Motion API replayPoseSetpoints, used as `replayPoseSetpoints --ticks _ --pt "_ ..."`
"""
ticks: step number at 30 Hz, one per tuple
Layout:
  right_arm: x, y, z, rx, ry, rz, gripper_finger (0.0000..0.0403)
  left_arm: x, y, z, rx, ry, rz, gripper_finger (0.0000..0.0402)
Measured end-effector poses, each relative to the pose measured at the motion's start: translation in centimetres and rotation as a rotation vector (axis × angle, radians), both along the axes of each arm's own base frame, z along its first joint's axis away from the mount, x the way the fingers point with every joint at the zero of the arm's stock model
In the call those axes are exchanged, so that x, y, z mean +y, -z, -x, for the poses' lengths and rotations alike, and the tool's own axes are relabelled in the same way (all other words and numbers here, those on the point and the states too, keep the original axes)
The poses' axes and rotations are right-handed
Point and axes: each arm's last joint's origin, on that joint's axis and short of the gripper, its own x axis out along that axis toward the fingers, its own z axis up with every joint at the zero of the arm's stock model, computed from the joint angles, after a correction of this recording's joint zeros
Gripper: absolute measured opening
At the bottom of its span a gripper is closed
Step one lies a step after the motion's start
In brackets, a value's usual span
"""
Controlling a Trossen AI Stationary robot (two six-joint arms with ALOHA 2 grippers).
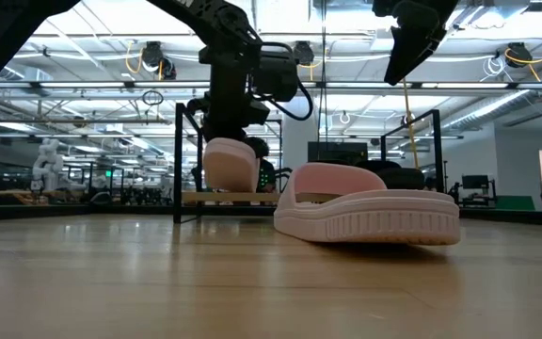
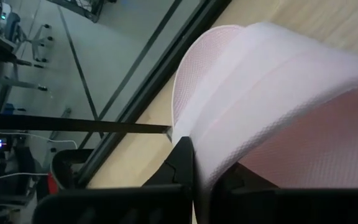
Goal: Pick and place slides into the shelf
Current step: Put the left pink slide on the shelf
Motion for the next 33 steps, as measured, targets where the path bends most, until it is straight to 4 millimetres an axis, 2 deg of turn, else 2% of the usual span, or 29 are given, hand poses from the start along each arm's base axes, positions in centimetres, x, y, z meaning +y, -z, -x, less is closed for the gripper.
replayPoseSetpoints --ticks 33 --pt "0.02 0.01 0.0 0.0 -0.002 -0.002 0.0231 -0.28 0.16 0.47 0.033 0.003 0.101 0.0158"
